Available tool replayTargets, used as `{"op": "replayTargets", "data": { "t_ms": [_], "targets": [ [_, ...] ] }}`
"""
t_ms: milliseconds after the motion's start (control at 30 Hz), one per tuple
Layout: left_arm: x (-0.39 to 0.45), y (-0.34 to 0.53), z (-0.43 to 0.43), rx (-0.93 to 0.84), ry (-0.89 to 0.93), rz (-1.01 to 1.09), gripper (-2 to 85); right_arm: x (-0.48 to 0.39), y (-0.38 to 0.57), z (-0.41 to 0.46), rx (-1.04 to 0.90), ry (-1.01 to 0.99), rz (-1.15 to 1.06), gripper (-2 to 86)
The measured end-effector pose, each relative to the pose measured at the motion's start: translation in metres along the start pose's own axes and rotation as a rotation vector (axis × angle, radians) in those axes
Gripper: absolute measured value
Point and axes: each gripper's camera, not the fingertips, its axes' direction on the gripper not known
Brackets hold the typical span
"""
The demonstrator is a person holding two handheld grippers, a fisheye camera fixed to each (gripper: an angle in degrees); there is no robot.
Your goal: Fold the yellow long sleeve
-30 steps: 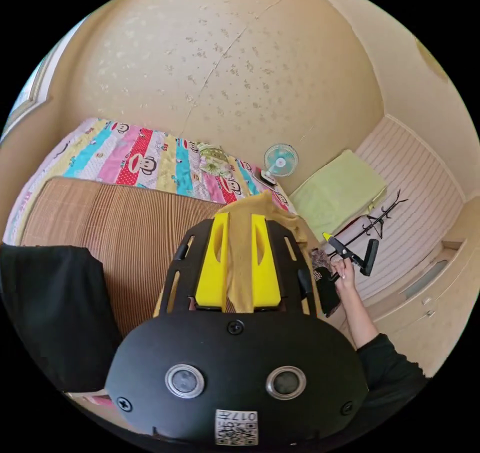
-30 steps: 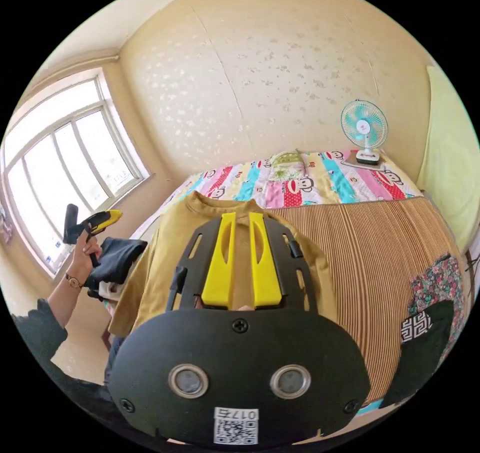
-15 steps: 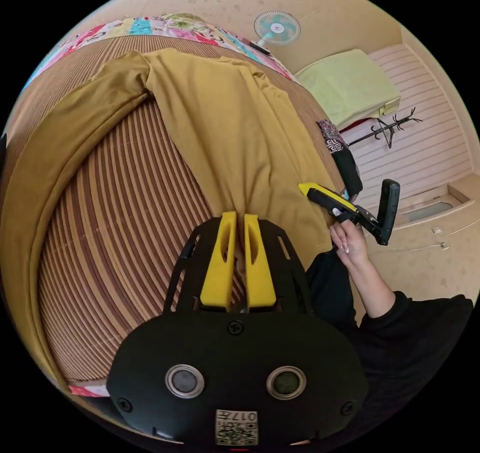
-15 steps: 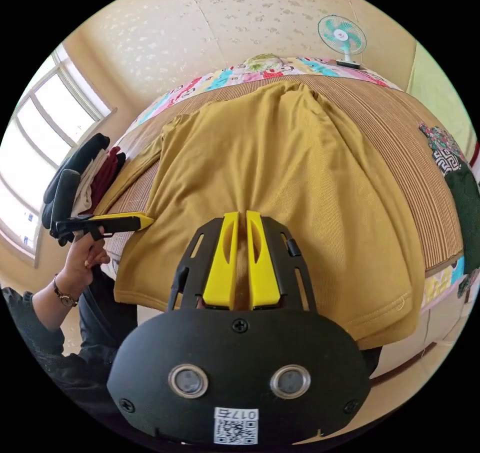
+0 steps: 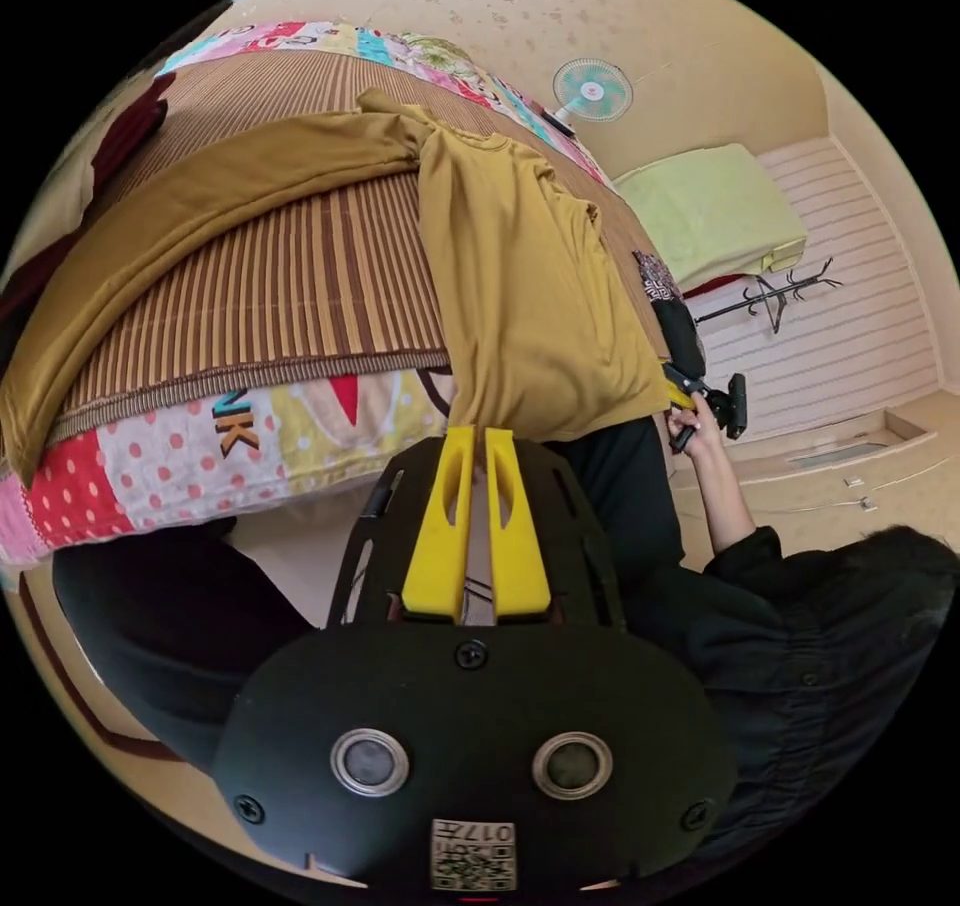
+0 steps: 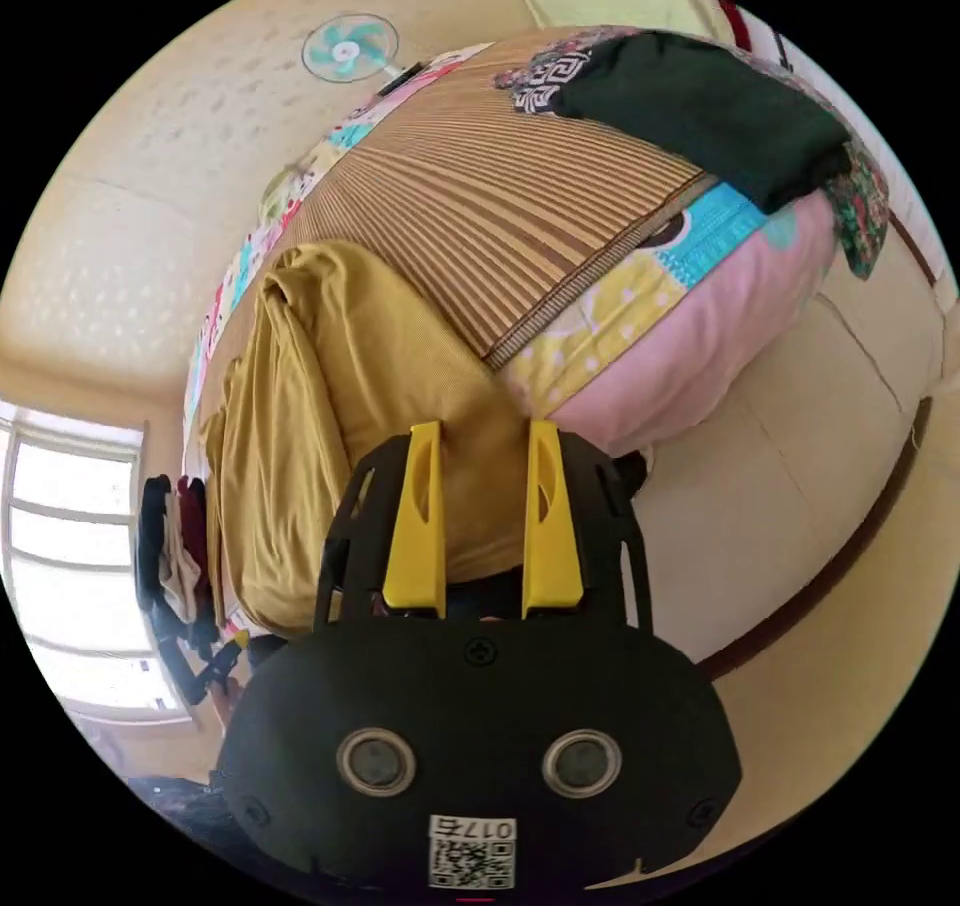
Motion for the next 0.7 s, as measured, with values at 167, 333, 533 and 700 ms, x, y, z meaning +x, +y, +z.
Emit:
{"op": "replayTargets", "data": {
  "t_ms": [167,333,533,700],
  "targets": [
    [0.0,-0.001,-0.023,0.059,0.013,0.019,4.2,-0.021,-0.039,-0.088,0.067,0.362,-0.234,4.8],
    [-0.006,-0.013,-0.048,0.097,-0.04,0.012,9.1,0.04,-0.067,-0.212,0.343,0.269,0.093,10.0],
    [-0.023,-0.005,-0.032,0.018,0.001,0.003,11.3,-0.001,0.003,-0.133,-0.019,-0.203,-0.129,13.7],
    [-0.038,0.008,-0.013,-0.063,0.059,-0.013,8.7,-0.037,0.108,-0.096,-0.055,-0.146,-0.23,6.2]
  ]
}}
